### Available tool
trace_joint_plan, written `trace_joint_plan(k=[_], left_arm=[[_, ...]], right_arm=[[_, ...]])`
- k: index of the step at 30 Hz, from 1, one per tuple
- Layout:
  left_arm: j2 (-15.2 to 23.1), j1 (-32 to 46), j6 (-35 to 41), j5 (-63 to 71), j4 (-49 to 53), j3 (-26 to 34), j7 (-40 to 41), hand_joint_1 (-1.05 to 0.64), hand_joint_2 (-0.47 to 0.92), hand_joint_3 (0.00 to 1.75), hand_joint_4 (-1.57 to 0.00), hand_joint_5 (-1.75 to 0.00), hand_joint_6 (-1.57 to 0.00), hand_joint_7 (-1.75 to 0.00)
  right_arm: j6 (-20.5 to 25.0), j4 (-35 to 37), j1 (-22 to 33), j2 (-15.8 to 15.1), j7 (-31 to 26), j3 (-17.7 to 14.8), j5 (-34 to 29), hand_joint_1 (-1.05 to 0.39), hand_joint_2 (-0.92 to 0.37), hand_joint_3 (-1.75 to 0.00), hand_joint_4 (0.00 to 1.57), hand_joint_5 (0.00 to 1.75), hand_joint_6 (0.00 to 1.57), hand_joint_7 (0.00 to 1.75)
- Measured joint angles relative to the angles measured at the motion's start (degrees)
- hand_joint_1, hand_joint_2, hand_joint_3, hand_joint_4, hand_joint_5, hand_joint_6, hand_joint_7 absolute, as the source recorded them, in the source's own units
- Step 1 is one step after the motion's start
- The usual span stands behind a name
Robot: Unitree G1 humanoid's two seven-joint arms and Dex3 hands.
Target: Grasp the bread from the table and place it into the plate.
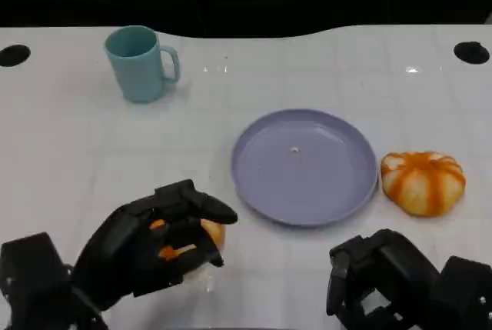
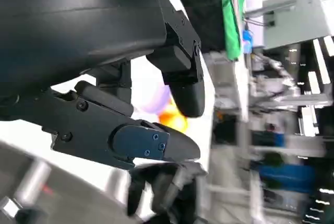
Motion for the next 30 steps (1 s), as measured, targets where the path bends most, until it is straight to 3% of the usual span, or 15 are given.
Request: trace_joint_plan(k=[7, 9, 14, 17, 30], left_arm=[[5.31, -0.12, 2.83, 7.73, -8.71, -0.12, 4.80, -0.60, 0.92, 0.08, -0.32, -0.81, -0.46, -0.07], [6.73, -0.10, 3.00, 11.48, -10.86, -0.35, 6.58, -0.62, 0.92, 0.07, -0.29, -0.76, -0.42, -0.04], [11.04, -0.07, 3.76, 24.52, -15.57, -2.17, 10.47, -0.67, 0.92, 0.08, -0.30, -0.40, -0.32, 0.00], [13.47, -0.14, 5.82, 33.40, -18.74, -3.76, 11.87, -0.68, 0.92, 0.08, -0.32, -0.28, -0.28, 0.00], [17.61, -2.58, 14.98, 58.50, -25.15, -12.06, 9.62, -0.64, 0.90, 0.01, -0.31, -0.17, -0.19, 0.00]], right_arm=[[0.04, -0.01, -0.03, 0.02, -0.36, 0.10, -0.23, -1.05, -0.14, -1.34, 1.53, 1.34, 1.57, 1.08], [0.05, -0.01, -0.03, 0.03, -0.43, 0.11, -0.25, -1.05, -0.12, -1.36, 1.54, 1.34, 1.57, 1.08], [0.11, 0.46, -0.37, 0.12, -0.37, 0.08, 0.01, -1.05, -0.09, -1.41, 1.56, 1.32, 1.57, 1.08], [0.08, 0.64, -0.43, 0.18, -0.37, 0.10, 0.01, -1.05, -0.09, -1.41, 1.56, 1.32, 1.57, 1.07], [-0.10, -0.54, 0.12, -0.01, -0.82, 0.20, -0.62, -1.05, -0.11, -1.41, 1.53, 1.33, 1.57, 1.09]])
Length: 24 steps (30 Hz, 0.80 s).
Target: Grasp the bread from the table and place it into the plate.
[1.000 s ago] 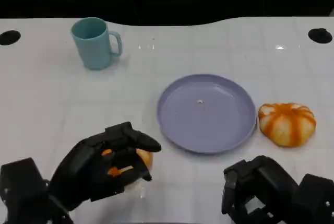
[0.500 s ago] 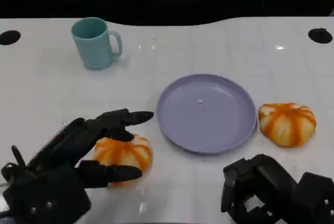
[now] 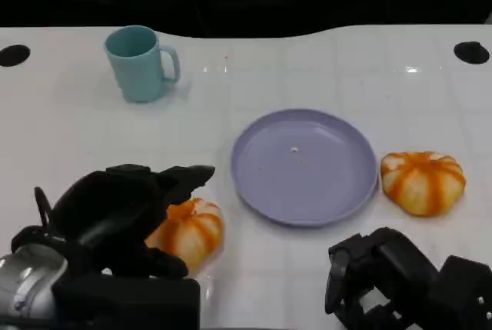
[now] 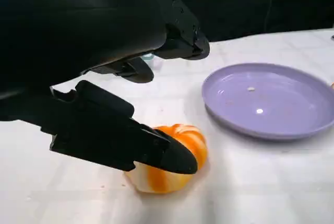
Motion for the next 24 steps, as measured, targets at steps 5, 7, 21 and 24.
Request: trace_joint_plan(k=[5, 7, 21, 24], left_arm=[[-0.74, -1.45, 3.66, 7.50, 0.05, -3.61, -0.83, -0.63, 0.86, 0.00, -0.33, -0.16, -0.20, -0.01], [-1.42, -2.16, 4.67, 10.19, 0.65, -4.81, -0.79, -0.62, 0.85, 0.00, -0.34, -0.16, -0.21, -0.01], [-6.59, -7.15, 9.35, 17.72, 12.03, -10.74, -0.16, -0.54, 0.77, 0.00, -0.35, -0.11, -0.20, 0.00], [-7.12, -8.38, 9.79, 17.71, 14.65, -11.73, -0.13, -0.56, 0.78, 0.01, -0.35, -0.11, -0.18, 0.00]], right_arm=[[1.18, -0.92, 0.29, -0.08, -0.20, -0.01, -0.54, -1.05, -0.09, -1.42, 1.53, 1.34, 1.57, 1.10], [1.36, -1.12, 0.39, -0.09, -0.17, 0.01, -0.55, -1.05, -0.09, -1.42, 1.53, 1.34, 1.57, 1.09], [0.80, -0.59, 0.48, -0.02, 0.42, -0.06, -0.24, -1.05, -0.08, -1.43, 1.53, 1.34, 1.57, 1.08], [0.09, -0.44, 0.52, -0.02, 0.61, -0.11, -0.14, -1.05, -0.08, -1.43, 1.53, 1.34, 1.57, 1.07]])
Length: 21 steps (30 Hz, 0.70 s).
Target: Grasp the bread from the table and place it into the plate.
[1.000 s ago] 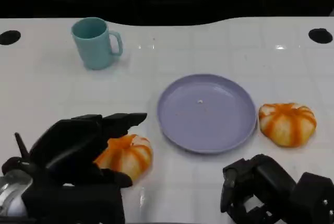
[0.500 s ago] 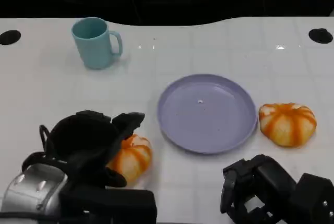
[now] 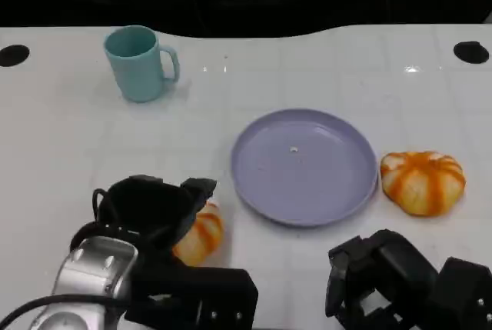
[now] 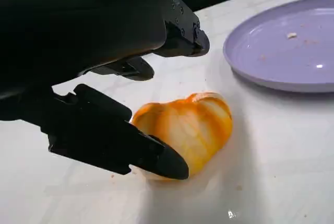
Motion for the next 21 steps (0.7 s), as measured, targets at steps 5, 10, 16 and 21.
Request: trace_joint_plan(k=[5, 10, 16, 21], left_arm=[[-0.79, -2.72, 1.15, 0.47, 6.81, -2.25, 0.04, -0.59, 0.80, 0.01, -0.33, -0.09, -0.17, 0.00], [-1.46, -5.25, 1.51, 0.40, 12.26, -3.64, 1.93, -0.58, 0.84, 0.02, -0.36, -0.10, -0.19, -0.01], [-2.38, -7.77, 1.22, -0.86, 19.08, -4.77, 6.23, -0.53, 0.92, 0.04, -0.40, -0.91, -0.36, -0.02], [-2.24, -9.67, -0.84, -2.85, 22.76, -5.03, 10.90, -0.42, 0.92, 0.24, -0.65, -1.57, -0.89, -0.16]], right_arm=[[0.01, -0.14, 0.28, 0.03, -0.05, 0.06, -0.02, -1.05, -0.08, -1.43, 1.53, 1.34, 1.57, 1.08], [0.13, -0.49, 0.63, 0.02, -0.07, 0.12, -0.09, -1.05, -0.07, -1.44, 1.54, 1.34, 1.57, 1.08], [0.15, -0.92, 0.79, 0.02, -0.36, 0.17, -0.41, -1.05, -0.07, -1.44, 1.54, 1.34, 1.57, 1.09], [0.21, -1.38, 0.95, 0.04, -0.21, 0.18, -0.19, -1.05, -0.07, -1.45, 1.53, 1.34, 1.57, 1.08]])
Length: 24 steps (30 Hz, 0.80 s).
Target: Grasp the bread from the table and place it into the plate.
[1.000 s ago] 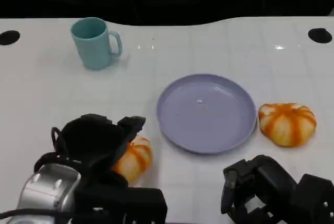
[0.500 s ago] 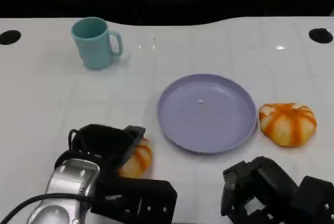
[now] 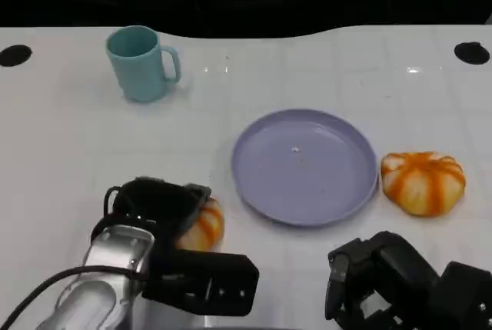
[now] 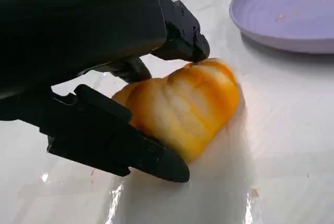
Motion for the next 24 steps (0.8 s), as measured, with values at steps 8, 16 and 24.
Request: trace_joint_plan(k=[8, 16, 24], left_arm=[[1.11, 0.72, -5.97, -5.30, 3.39, 0.71, 12.57, -0.34, 0.92, 0.38, -0.70, -1.70, -1.10, -0.28], [1.68, 1.40, -9.98, -6.92, 5.53, 0.98, 23.81, -0.33, 0.90, 0.47, -0.76, -1.75, -0.67, -1.27], [2.69, 1.42, -14.10, -8.38, 6.54, 1.92, 30.91, -0.32, 0.84, 0.55, -0.83, -1.75, -0.65, -1.34]], right_arm=[[0.07, -0.22, 0.17, -0.01, -0.02, -0.01, -0.10, -1.05, -0.09, -1.44, 1.53, 1.34, 1.57, 1.08], [0.01, -0.17, 0.17, -0.01, 0.00, -0.03, -0.07, -1.05, -0.08, -1.43, 1.54, 1.34, 1.57, 1.10], [0.01, -0.16, 0.16, 0.01, 0.01, -0.03, -0.01, -1.05, -0.06, -1.45, 1.55, 1.34, 1.57, 1.10]])
